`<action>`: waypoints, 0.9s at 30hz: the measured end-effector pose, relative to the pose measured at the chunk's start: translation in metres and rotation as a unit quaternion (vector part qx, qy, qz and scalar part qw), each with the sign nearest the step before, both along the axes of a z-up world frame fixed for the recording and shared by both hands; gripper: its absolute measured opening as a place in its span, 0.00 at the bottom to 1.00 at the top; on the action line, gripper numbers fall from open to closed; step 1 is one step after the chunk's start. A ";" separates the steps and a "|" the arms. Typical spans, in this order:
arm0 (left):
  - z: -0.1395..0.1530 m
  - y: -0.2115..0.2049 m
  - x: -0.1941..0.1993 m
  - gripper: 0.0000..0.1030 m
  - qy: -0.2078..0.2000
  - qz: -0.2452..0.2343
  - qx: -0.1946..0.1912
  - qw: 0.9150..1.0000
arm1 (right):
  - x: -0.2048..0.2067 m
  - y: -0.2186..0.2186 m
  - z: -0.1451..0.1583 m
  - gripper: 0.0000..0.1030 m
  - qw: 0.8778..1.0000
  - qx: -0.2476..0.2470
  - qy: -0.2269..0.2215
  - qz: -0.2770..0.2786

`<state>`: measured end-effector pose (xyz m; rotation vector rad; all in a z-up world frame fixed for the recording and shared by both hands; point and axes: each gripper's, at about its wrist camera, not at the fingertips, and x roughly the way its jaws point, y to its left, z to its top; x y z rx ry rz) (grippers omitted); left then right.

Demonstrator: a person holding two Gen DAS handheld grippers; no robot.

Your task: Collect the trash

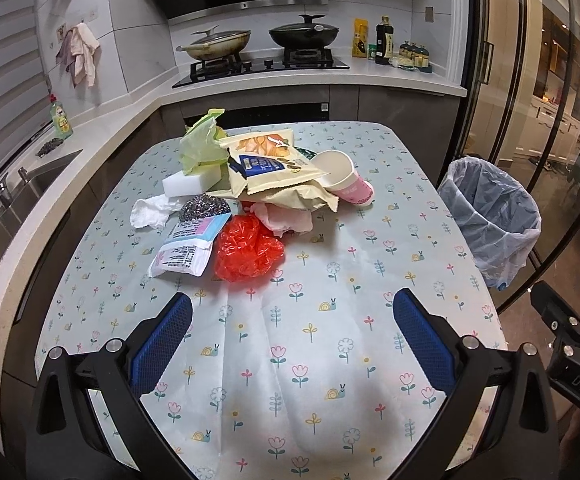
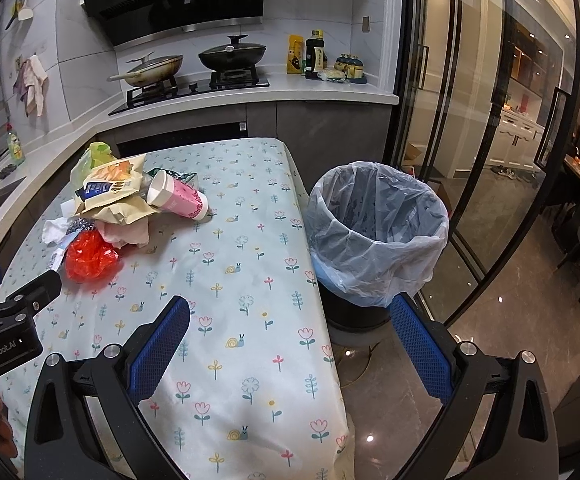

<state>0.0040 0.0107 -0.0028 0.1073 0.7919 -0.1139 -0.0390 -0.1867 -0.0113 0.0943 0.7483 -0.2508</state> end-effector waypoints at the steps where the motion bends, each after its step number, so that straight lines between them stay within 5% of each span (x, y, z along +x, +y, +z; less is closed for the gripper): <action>1: -0.001 0.004 0.003 0.93 0.002 0.003 -0.001 1.000 | 0.003 0.002 0.000 0.93 1.000 0.000 0.000 0.001; 13: 0.001 0.047 0.046 0.93 0.011 0.021 -0.029 0.999 | 0.043 0.030 -0.003 0.93 1.000 -0.002 -0.002 0.020; 27: 0.001 0.060 0.167 0.93 0.038 0.024 -0.101 0.994 | 0.094 0.042 -0.013 0.93 1.000 0.011 0.013 0.004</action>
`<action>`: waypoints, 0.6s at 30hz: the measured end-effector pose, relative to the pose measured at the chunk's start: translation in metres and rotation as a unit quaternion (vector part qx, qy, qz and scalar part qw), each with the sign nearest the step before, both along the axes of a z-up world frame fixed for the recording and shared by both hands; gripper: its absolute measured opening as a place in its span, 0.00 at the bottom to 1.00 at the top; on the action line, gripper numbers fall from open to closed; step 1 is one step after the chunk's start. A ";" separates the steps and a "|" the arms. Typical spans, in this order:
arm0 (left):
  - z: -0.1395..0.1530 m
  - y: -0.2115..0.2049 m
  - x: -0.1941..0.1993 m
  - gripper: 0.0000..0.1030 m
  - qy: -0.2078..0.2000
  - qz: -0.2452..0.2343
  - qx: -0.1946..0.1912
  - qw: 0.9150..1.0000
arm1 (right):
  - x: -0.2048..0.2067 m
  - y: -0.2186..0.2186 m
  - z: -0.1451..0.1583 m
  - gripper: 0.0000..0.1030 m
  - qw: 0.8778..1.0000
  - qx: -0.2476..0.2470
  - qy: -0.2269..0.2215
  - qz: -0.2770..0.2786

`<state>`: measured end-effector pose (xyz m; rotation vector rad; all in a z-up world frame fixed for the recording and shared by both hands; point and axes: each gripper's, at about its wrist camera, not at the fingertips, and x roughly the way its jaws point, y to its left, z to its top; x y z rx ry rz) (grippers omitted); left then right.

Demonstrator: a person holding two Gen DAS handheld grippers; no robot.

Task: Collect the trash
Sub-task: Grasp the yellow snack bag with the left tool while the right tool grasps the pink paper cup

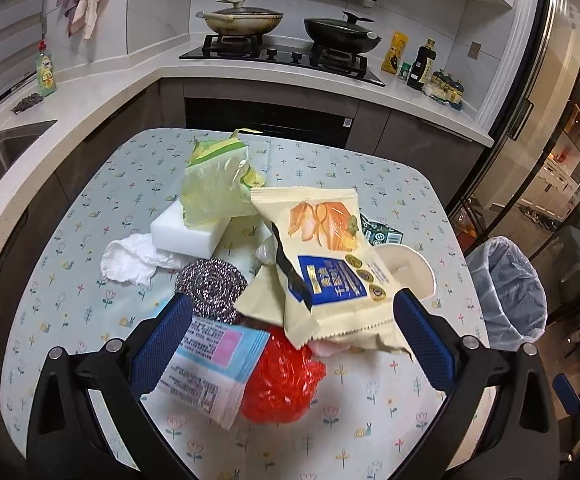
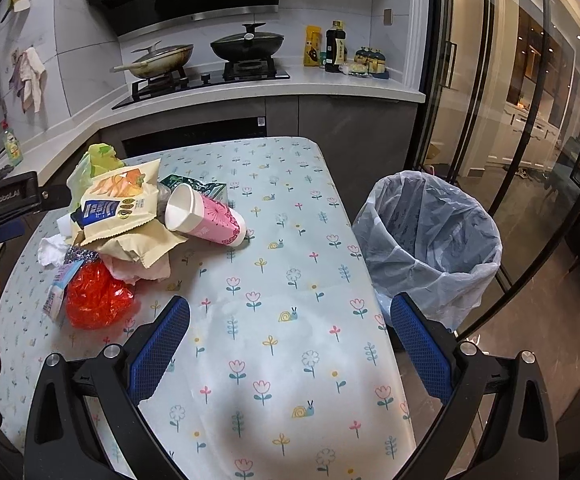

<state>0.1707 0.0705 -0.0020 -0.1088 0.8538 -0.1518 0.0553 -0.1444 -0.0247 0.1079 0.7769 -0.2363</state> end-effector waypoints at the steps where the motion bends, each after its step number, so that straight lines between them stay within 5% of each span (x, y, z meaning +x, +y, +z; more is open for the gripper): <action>1: -0.003 -0.002 0.007 0.93 0.003 -0.003 0.001 1.000 | 0.005 0.001 0.000 0.93 1.000 0.000 0.001 -0.001; 3: -0.011 -0.004 0.018 0.90 0.012 -0.007 0.002 1.000 | 0.014 0.003 -0.001 0.93 1.000 -0.002 0.003 -0.002; 9: -0.029 0.000 0.039 0.54 0.044 -0.028 -0.021 0.998 | 0.038 0.013 -0.003 0.93 1.000 -0.003 0.007 0.004; 14: -0.028 0.001 0.043 0.11 0.043 -0.053 -0.034 0.997 | 0.060 0.024 -0.002 0.93 1.000 -0.004 0.004 0.016; 18: -0.022 0.002 0.039 0.03 0.032 -0.070 -0.040 0.996 | 0.077 0.030 0.002 0.93 1.000 -0.003 -0.001 0.025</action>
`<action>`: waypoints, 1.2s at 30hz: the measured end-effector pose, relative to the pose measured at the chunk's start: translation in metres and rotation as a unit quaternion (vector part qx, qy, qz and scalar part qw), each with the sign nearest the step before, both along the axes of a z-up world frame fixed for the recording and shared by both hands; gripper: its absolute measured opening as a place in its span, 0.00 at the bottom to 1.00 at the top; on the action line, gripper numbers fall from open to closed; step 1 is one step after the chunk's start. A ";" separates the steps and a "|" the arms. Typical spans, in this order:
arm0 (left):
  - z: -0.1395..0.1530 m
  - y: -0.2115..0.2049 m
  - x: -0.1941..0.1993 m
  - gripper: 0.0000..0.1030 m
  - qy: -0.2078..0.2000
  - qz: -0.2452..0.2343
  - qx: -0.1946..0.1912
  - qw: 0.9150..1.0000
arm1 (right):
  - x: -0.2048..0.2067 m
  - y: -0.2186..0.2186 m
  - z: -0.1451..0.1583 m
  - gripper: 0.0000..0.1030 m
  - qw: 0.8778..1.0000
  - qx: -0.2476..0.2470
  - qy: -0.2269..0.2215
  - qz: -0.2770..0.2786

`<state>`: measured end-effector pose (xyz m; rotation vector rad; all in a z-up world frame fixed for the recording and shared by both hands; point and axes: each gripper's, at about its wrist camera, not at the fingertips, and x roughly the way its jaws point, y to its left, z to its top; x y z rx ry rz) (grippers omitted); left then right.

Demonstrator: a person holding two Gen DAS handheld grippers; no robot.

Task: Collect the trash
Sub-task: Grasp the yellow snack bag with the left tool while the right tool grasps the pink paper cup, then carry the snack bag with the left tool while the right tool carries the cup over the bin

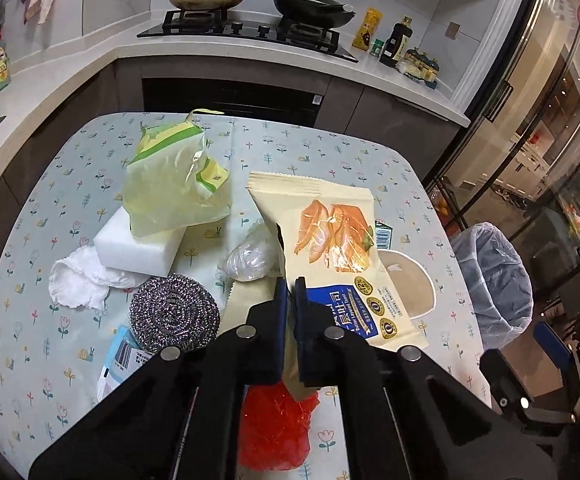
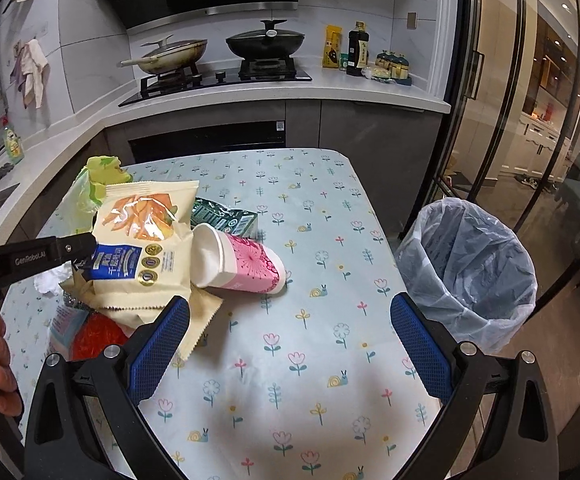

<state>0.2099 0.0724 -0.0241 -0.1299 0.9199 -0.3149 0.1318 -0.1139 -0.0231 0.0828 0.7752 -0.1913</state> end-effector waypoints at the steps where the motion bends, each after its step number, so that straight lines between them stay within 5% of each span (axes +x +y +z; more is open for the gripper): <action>1: 0.003 0.001 -0.001 0.02 -0.004 -0.001 -0.002 1.000 | 0.005 0.001 0.001 0.93 1.000 0.003 0.000 0.001; 6: 0.021 0.011 -0.006 0.02 -0.037 0.012 0.002 0.999 | 0.031 0.005 -0.003 0.91 1.000 0.023 0.003 0.011; 10: 0.027 0.019 -0.003 0.02 -0.043 0.015 0.003 0.999 | 0.055 0.011 -0.016 0.78 0.999 0.024 0.021 0.018; 15: 0.021 0.020 0.002 0.02 -0.033 0.013 0.003 0.999 | 0.073 0.014 -0.036 0.54 0.998 0.025 0.047 0.018; 20: 0.022 0.019 0.000 0.01 -0.035 0.007 0.000 0.999 | 0.071 0.002 -0.043 0.14 0.998 0.044 0.053 0.010; 22: 0.026 0.014 -0.003 0.01 -0.040 0.000 0.002 0.999 | 0.069 -0.006 -0.040 0.09 0.997 0.051 0.050 0.000; 36: 0.071 -0.064 -0.032 0.01 -0.091 -0.071 0.007 0.993 | 0.012 -0.089 0.000 0.05 0.996 0.056 -0.003 -0.072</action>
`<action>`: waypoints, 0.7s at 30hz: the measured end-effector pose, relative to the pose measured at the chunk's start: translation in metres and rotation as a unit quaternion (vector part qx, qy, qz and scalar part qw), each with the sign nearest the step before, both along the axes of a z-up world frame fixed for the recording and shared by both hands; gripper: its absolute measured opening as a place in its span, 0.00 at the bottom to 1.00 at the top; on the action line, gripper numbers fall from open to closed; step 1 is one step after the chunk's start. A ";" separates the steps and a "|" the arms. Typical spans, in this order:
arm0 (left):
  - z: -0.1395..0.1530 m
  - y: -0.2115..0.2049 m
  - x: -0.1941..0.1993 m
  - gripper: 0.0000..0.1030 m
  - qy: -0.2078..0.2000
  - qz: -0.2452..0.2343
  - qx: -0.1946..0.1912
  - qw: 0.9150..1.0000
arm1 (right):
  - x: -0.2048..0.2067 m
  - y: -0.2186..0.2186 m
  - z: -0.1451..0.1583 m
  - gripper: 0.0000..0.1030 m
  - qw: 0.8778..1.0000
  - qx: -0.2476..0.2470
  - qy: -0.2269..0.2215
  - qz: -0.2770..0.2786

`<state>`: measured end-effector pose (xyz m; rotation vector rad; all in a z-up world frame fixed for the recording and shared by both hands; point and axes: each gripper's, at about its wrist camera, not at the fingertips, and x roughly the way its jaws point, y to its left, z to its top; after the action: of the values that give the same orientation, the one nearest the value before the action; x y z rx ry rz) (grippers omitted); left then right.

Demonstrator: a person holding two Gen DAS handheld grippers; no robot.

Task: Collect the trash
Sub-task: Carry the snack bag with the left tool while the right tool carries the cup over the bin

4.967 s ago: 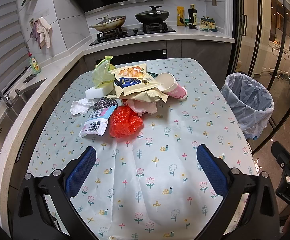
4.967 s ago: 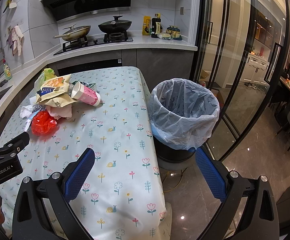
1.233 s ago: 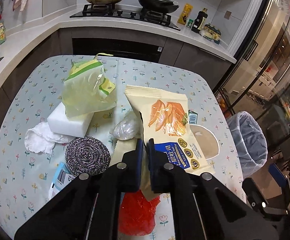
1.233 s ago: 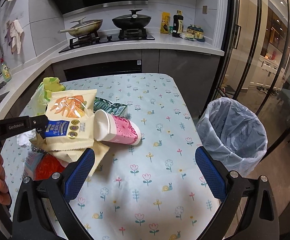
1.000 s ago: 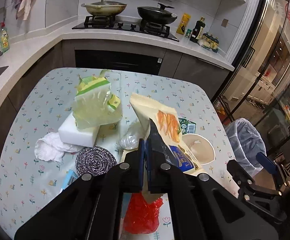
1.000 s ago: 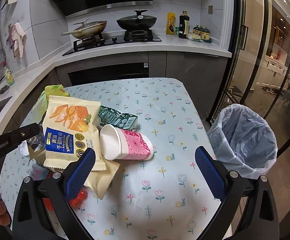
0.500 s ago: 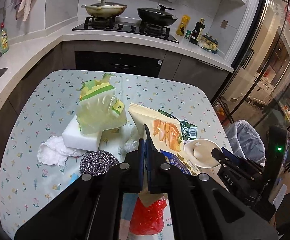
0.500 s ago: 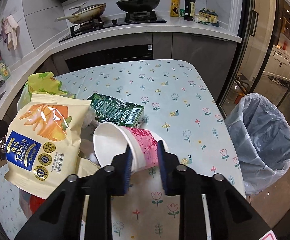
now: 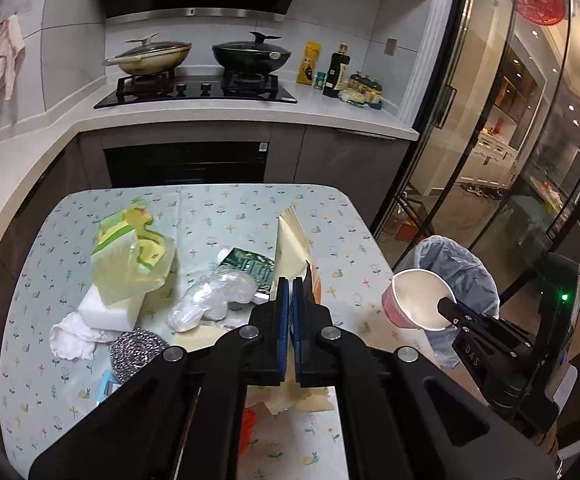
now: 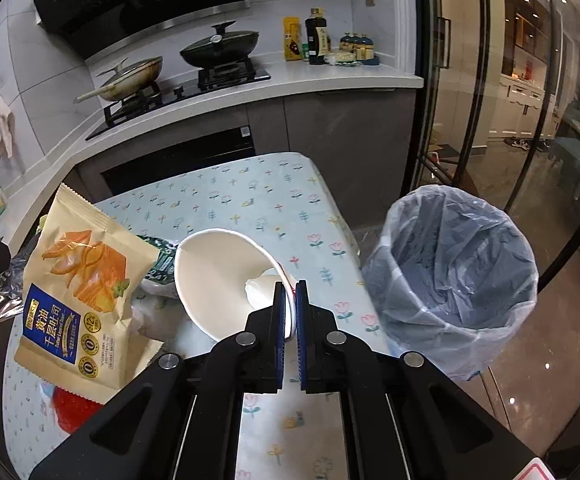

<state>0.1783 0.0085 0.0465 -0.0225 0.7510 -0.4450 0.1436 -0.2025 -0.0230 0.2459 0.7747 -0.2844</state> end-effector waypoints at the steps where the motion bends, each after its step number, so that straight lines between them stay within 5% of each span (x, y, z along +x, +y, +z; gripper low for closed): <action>1: 0.003 -0.009 -0.002 0.01 -0.004 -0.007 0.001 1.000 | -0.005 -0.008 0.002 0.05 1.000 0.000 -0.002 -0.007; 15: 0.012 -0.146 -0.016 0.01 -0.018 -0.111 0.001 0.994 | -0.063 -0.124 0.002 0.05 0.994 -0.010 -0.001 -0.110; 21: 0.012 -0.163 -0.012 0.01 -0.017 -0.111 0.002 0.994 | -0.073 -0.145 -0.001 0.05 0.992 -0.007 -0.002 -0.124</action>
<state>0.1660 -0.1541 0.0581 0.0735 0.7230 -0.6542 0.0704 -0.3477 -0.0244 0.3296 0.7377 -0.5243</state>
